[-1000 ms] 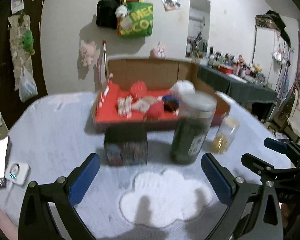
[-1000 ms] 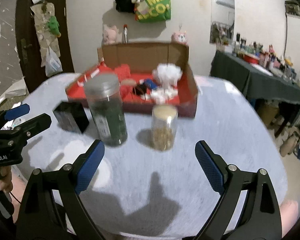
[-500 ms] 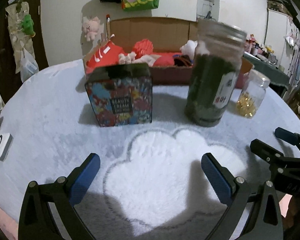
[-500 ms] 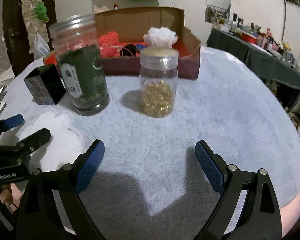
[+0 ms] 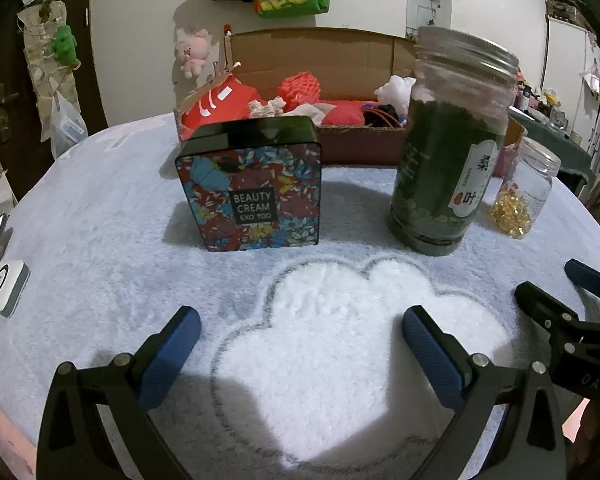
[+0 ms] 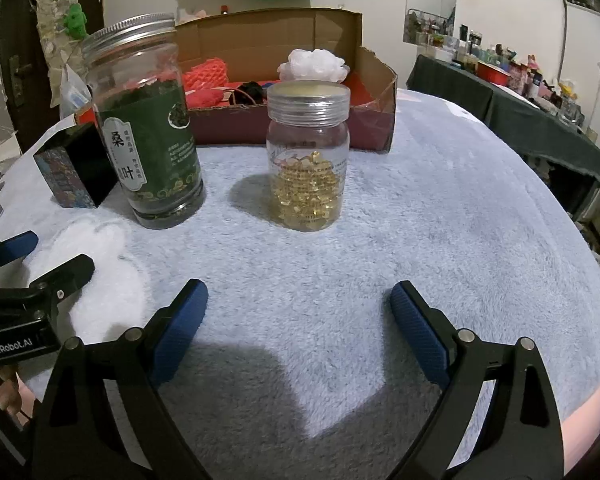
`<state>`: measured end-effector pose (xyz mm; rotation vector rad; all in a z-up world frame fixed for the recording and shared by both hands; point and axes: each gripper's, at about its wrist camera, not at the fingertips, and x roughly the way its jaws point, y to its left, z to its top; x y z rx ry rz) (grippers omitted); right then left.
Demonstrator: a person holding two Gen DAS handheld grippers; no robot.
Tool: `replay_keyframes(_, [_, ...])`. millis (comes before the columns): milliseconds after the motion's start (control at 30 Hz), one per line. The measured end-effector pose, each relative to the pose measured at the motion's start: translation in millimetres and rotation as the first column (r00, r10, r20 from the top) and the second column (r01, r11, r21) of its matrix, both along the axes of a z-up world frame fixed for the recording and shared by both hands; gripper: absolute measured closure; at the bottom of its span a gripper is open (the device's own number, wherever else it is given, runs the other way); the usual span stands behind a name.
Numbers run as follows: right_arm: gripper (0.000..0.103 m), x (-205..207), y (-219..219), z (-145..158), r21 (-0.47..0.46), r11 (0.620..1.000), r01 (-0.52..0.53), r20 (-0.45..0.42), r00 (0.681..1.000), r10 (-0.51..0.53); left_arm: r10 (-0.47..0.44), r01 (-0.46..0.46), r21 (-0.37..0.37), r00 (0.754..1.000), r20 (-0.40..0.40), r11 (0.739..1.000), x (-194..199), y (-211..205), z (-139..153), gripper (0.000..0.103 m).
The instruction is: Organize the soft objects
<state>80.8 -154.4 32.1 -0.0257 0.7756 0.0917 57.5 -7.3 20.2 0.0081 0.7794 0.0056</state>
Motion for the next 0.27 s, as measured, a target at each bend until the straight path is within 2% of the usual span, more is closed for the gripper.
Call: replay_keyframes(267, [0.008, -1.0, 1.0, -0.3, -0.003, 1.000, -0.001, -0.001, 1.000, 0.001, -0.001, 0.001, 0.000, 1.000, 0.001, 1.000, 0.5, 0.8, -0.3, 0.000])
